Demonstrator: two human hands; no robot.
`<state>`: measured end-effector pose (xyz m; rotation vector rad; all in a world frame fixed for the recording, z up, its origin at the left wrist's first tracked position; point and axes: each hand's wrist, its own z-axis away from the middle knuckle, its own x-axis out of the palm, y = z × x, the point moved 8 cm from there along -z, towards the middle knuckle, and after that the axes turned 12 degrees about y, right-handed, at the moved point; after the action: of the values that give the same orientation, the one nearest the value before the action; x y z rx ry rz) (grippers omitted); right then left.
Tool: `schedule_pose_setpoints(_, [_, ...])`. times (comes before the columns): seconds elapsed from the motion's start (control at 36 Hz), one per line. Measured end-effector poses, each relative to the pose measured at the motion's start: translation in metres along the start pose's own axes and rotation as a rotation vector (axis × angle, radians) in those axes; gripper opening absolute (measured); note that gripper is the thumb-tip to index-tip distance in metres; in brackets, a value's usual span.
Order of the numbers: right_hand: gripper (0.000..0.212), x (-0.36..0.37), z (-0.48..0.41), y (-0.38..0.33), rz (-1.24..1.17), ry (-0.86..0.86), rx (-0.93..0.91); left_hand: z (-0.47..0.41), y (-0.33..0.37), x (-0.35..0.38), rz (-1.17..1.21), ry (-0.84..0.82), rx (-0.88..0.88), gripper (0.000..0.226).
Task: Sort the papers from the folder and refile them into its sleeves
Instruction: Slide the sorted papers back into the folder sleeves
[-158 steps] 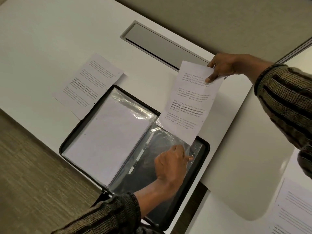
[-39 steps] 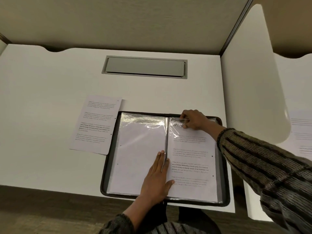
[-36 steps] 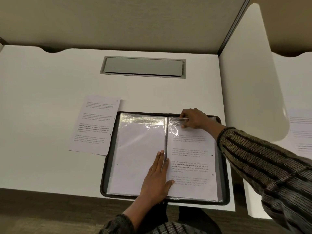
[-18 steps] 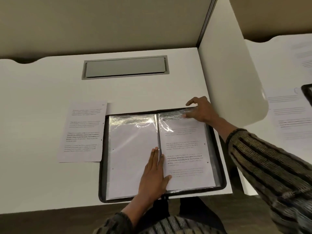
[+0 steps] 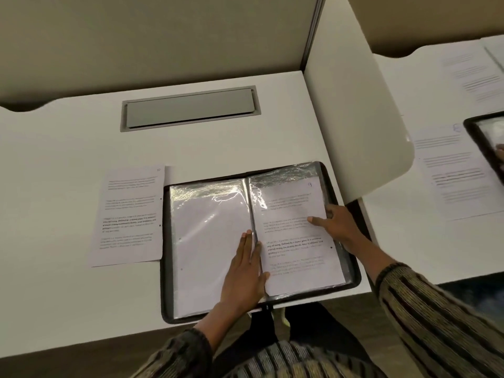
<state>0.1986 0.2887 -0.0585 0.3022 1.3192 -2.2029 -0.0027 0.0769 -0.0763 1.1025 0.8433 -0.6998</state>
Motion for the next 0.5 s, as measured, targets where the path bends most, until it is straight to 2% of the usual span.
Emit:
schedule_pose_setpoints(0.17, [0.028, -0.005, 0.029, 0.01, -0.02, -0.129, 0.058, -0.003, 0.002, -0.005, 0.044, 0.02, -0.042, 0.075])
schedule_pose_setpoints(0.31, [0.028, -0.013, 0.051, -0.011, -0.155, -0.272, 0.077, -0.006, 0.005, -0.027, 0.267, 0.12, -0.255, 0.041])
schedule_pose_setpoints(0.42, [0.037, -0.002, 0.08, -0.036, -0.313, -0.474, 0.053, 0.004, 0.024, -0.06, 0.595, 0.244, -0.473, 0.051])
schedule_pose_setpoints(0.5, [0.043, 0.019, 0.104, -0.043, -0.415, -0.626, 0.024, 0.014, 0.039, -0.08, 0.689, 0.278, -0.525, 0.055])
